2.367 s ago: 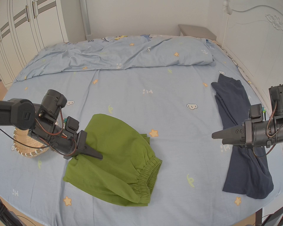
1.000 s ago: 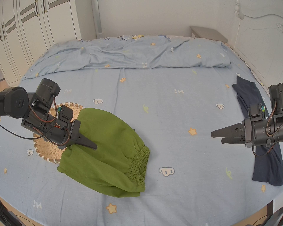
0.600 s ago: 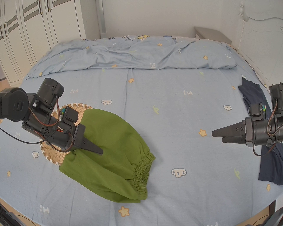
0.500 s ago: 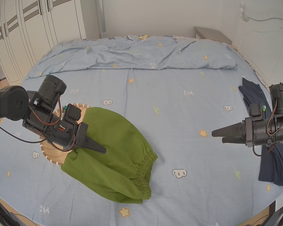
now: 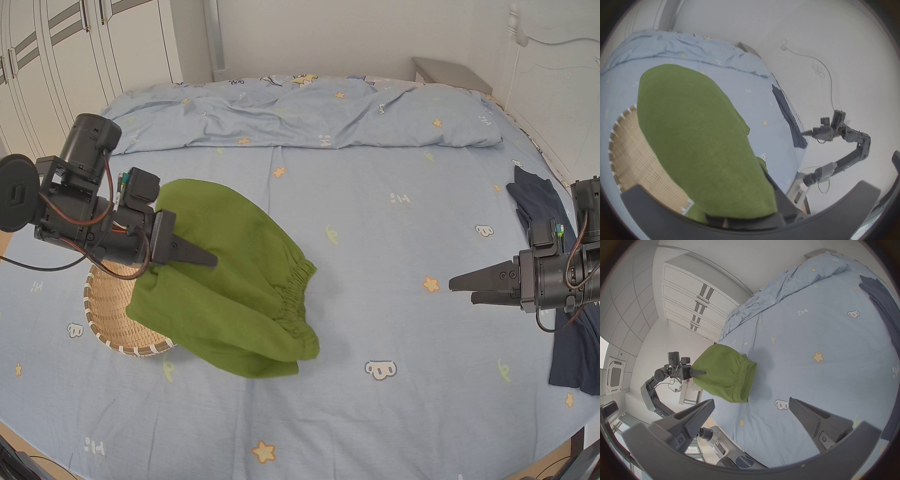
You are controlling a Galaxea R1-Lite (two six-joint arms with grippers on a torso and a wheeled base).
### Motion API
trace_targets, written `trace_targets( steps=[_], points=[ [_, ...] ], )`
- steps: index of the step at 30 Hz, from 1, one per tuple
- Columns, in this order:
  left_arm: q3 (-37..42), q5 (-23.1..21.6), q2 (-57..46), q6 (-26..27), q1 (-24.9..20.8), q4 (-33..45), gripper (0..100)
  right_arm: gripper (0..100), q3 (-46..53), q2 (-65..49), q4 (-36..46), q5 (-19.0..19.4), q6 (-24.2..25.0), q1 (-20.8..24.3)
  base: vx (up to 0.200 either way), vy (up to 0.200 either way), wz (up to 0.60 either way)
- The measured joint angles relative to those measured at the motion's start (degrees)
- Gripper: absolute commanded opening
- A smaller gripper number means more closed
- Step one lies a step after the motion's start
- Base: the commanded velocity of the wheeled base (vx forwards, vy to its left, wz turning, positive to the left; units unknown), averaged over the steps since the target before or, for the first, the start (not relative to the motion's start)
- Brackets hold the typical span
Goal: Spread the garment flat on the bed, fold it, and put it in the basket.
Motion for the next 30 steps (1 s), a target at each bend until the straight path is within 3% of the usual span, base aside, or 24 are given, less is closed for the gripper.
trace_targets(
  steps=[14, 30],
  points=[
    [3.08, 0.62, -5.69, -5.61, 12.54, -15.57, 0, 100, 0.02, -0.2, 0.0, -0.06, 0.0, 0.0, 0.0, 0.0, 0.0],
    [10.08, 0.77, -4.82, -6.4, 19.99, -16.88, 0, 100, 0.02, -0.48, 0.16, 0.0, -0.04, 0.16, 0.0, 0.0, 0.0]
  ],
)
